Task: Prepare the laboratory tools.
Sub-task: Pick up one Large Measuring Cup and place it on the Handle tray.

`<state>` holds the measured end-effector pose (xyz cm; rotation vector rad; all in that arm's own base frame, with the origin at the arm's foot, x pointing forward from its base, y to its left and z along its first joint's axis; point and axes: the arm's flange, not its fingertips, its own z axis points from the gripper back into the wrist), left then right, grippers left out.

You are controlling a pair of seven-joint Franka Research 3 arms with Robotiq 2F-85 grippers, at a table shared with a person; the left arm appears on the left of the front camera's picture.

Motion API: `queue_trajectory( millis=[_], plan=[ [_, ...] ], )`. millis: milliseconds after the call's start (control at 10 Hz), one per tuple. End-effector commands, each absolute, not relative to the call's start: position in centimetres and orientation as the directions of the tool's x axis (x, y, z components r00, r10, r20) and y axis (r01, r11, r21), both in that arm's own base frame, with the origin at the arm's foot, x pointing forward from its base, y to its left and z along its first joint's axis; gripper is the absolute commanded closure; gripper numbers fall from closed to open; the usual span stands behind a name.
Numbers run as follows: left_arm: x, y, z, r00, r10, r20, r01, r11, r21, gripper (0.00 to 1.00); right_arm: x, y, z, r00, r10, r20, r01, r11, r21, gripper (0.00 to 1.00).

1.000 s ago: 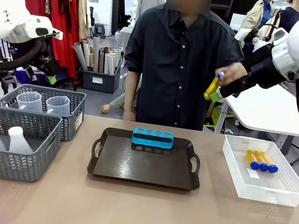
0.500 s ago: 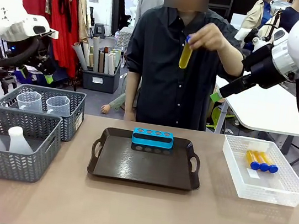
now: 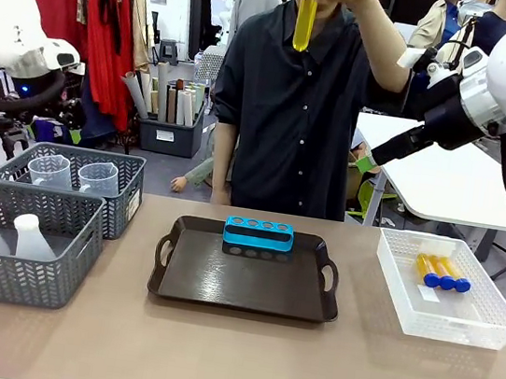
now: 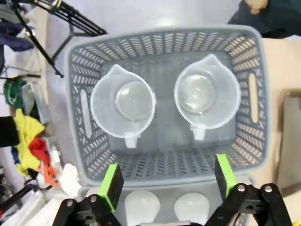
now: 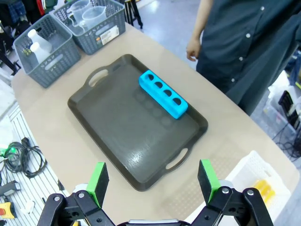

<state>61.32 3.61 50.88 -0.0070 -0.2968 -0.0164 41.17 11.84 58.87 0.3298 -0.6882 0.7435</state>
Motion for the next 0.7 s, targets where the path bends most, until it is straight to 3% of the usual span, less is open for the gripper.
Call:
queue_trajectory(
  millis=[0, 600],
  plan=[
    [63.3, 4.4, 50.6, 0.964, 0.025, 0.266, -0.036, 0.999, 0.036, 0.0, 41.2, 11.9, 58.9, 0.537, 0.499, 0.681, -0.714, 0.698, 0.051, 0.0],
    [64.4, 8.2, 45.7, 0.988, 0.069, 0.138, -0.08, 0.994, 0.07, 0.0, 41.2, 11.9, 58.9, 0.537, 0.499, 0.681, -0.714, 0.698, 0.051, 0.0]
  ],
)
